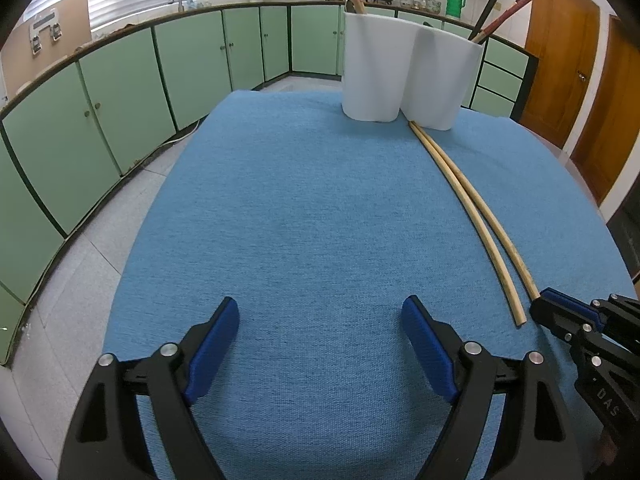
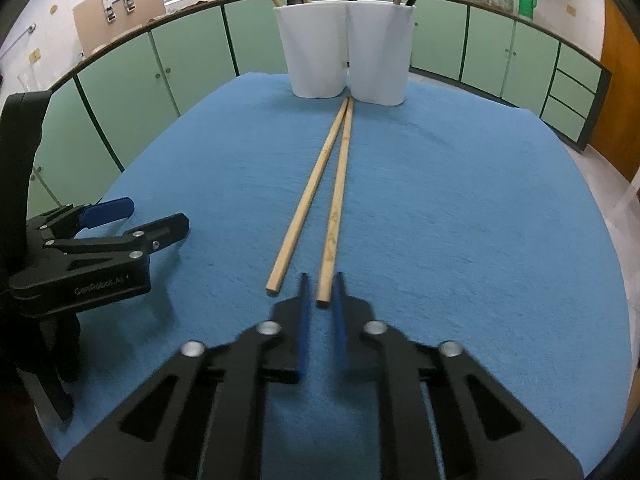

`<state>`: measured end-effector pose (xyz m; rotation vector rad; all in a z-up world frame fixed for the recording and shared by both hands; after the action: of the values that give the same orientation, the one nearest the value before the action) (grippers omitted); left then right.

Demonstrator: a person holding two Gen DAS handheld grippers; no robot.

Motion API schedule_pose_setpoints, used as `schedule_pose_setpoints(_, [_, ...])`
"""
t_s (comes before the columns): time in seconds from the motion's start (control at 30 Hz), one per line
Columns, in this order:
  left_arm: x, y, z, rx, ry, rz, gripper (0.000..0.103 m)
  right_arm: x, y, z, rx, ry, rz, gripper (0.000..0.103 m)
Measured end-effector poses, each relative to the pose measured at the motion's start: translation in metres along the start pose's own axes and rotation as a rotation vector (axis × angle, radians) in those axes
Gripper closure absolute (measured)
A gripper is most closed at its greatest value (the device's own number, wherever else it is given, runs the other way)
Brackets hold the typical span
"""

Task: Organize utensils
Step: 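Grasp the other plain wooden chopstick with the left tool while the right tool holds its own, then lift both wooden chopsticks and carry them upright over the white holder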

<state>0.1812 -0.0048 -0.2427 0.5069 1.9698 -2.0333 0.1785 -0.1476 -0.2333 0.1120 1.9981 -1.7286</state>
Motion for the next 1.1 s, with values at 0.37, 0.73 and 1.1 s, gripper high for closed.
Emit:
schedule_pose_setpoints(0.37, [0.004,-0.010,0.038,0.104,0.040,0.017,0.025,0.010,-0.013,0.035,0.030,0.071,0.008,0.097])
schedule_pose_setpoints(0.73, [0.007,-0.006,0.087,0.105,0.103,-0.001,0.043,0.018,-0.022,0.078,0.054,0.152,0.037,0.097])
schedule_pose_setpoints(1.1, [0.010,-0.009,0.104,0.067,0.111,0.009,0.073,0.017,-0.020,0.079,0.034,0.161,0.046,0.097])
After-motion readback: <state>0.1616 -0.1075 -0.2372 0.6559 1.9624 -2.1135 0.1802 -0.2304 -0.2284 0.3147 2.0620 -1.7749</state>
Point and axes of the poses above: each gripper's, at about its wrist camera, not at the fingertips, and y roughly the way its jaws point, z to its right, x to its underside, the point moved 6 cm from there along y, roughly the way its jaws point, and after that the axes turned 13 degrees about -z, right-handed, at the moved point
